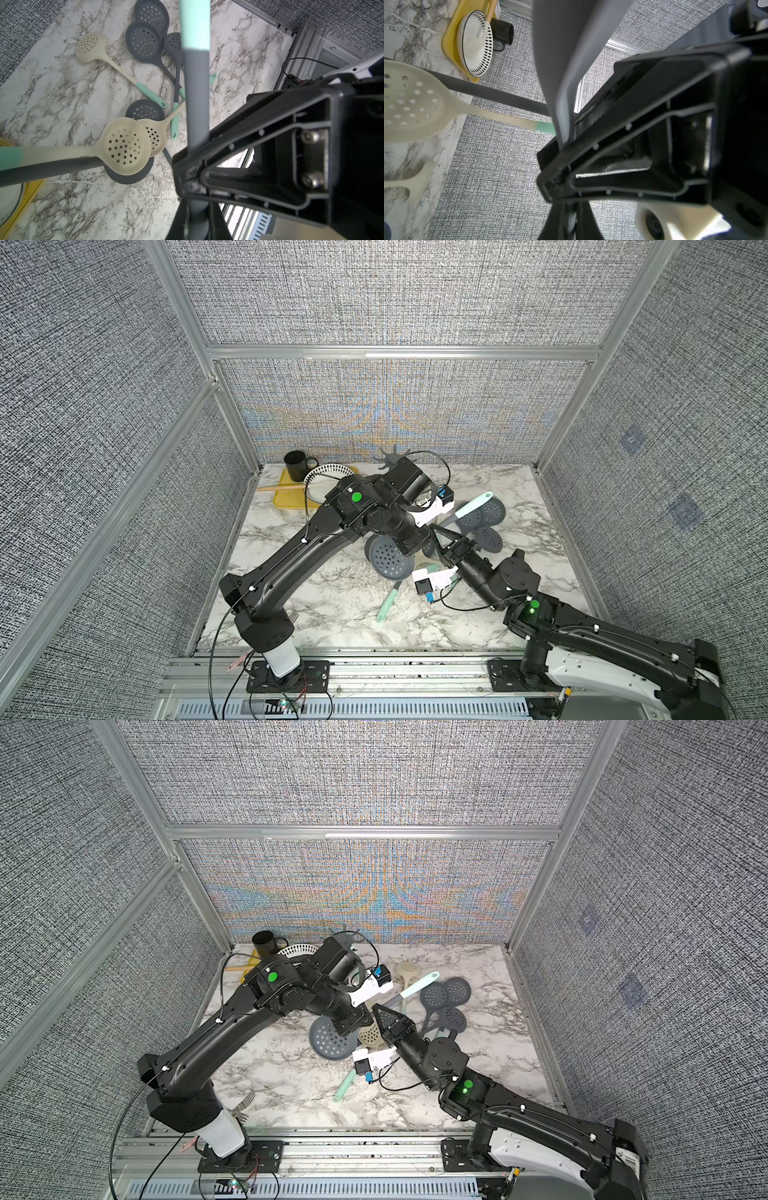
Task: Hang the skimmer on the kitchen utensil rack
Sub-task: Pick up the skimmer from the center of the board.
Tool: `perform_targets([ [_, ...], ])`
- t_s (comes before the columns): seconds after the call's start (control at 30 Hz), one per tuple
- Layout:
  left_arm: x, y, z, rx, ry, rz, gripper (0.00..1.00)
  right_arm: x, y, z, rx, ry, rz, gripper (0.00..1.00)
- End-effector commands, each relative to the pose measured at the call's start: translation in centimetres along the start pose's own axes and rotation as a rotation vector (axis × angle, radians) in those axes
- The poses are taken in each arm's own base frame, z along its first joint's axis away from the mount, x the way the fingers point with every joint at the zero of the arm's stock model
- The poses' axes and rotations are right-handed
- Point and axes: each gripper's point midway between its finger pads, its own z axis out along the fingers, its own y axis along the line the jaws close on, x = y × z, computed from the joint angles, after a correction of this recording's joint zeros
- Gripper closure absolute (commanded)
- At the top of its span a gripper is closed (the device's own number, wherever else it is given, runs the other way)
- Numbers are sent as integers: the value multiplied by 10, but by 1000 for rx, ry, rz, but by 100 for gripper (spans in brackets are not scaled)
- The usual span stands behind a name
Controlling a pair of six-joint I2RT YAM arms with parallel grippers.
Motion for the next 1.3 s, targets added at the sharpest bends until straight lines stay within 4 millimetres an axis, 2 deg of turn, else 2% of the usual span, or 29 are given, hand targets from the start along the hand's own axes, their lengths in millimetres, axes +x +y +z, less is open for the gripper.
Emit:
perform_targets([
  [0.0, -5, 3, -2, -18, -33, 0, 98, 5, -13, -1, 28, 14, 74, 57],
  [0.03, -5, 6, -2, -38, -43, 0, 98, 6, -14, -2, 26, 12, 91, 40],
  [0.1, -6, 13, -7, -84, -71, -12, 98, 7, -14, -4, 21, 14, 117, 19],
  [0.2, -10, 27, -20, -177, -148, -42, 98, 12, -10, -8, 11, 32, 159, 12],
  [0.33, -14, 42, -47, -281, -290, -84, 98, 21, -7, -17, 16, 63, 296, 11],
  [0.43, -14, 50, -71, -343, -409, -117, 98, 30, -22, -25, 77, 66, 575, 12],
  [0.57, -15, 55, -96, -392, -593, -148, 98, 36, -48, -35, 144, -7, 1170, 14],
  [0.67, -13, 55, -98, -389, -706, -153, 98, 34, -53, -29, 108, -50, 1562, 13],
  [0.77, -17, 46, -100, -360, -826, -87, 98, 29, -62, -20, 78, -98, 1915, 12],
  [0.8, -18, 45, -101, -358, -863, -68, 98, 27, -64, -16, 61, -114, 2017, 6],
  [0.87, -20, 47, -105, -385, -928, -62, 98, 20, -67, -8, 28, -148, 2160, 1],
  [0.97, -21, 51, -110, -458, -983, -52, 98, 6, -81, -1, -25, -282, 2337, 3],
  [1.07, -24, 36, -105, -494, -976, 20, 98, -4, -94, 0, -66, -395, 2428, 7],
  [1.1, -25, 31, -104, -516, -973, 31, 99, 0, -112, -2, -45, -444, 2453, 9],
  [1.27, -21, 24, -99, -644, -982, 11, 98, 14, -119, -12, 21, -451, 2526, 19],
])
